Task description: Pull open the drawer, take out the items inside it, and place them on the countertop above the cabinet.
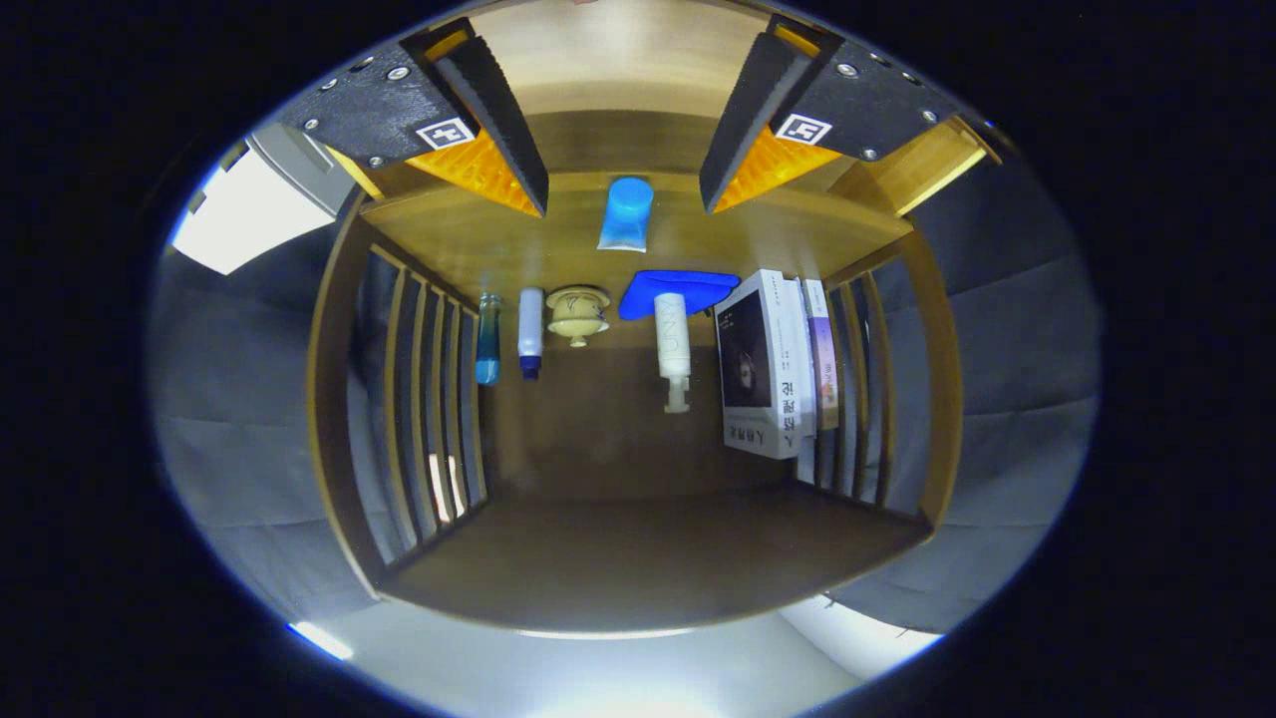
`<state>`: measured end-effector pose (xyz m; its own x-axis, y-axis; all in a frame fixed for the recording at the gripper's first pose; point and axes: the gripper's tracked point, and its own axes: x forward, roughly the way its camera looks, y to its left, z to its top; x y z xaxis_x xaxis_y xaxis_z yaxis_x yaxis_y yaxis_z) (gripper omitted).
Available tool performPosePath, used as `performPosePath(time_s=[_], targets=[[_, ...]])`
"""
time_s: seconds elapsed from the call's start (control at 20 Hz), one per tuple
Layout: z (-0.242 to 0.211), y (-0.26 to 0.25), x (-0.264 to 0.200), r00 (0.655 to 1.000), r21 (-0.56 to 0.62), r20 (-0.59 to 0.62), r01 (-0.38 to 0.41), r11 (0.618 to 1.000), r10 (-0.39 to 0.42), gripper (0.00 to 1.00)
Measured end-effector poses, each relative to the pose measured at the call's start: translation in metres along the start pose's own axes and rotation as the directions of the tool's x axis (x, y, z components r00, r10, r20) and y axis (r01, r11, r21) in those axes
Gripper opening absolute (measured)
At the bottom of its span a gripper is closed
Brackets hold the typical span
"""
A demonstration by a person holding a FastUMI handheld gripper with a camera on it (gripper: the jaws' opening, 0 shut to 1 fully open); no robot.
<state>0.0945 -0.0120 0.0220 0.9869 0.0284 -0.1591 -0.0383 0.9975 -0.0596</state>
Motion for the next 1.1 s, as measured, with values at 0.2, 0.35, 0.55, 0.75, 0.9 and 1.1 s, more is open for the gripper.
performPosePath(time_s=[0.2, 0.35, 0.55, 0.75, 0.9, 1.1], targets=[[-0.01, 0.014, -0.037, 0.997, 0.036, 0.071, -0.011, 0.999, 0.009, 0.94], [-0.011, 0.012, -0.063, 0.994, 0.055, 0.108, 0.0, 0.998, -0.006, 0.94], [-0.019, 0.025, -0.103, 0.986, 0.033, 0.166, -0.025, 0.999, 0.019, 0.94], [-0.052, 0.046, -0.138, 0.981, -0.009, 0.176, -0.083, 0.996, 0.083, 0.94], [-0.077, 0.054, -0.151, 0.981, -0.047, 0.158, -0.104, 0.993, 0.11, 0.94], [-0.111, 0.057, -0.15, 0.989, -0.043, 0.086, -0.118, 0.992, 0.121, 0.94]])
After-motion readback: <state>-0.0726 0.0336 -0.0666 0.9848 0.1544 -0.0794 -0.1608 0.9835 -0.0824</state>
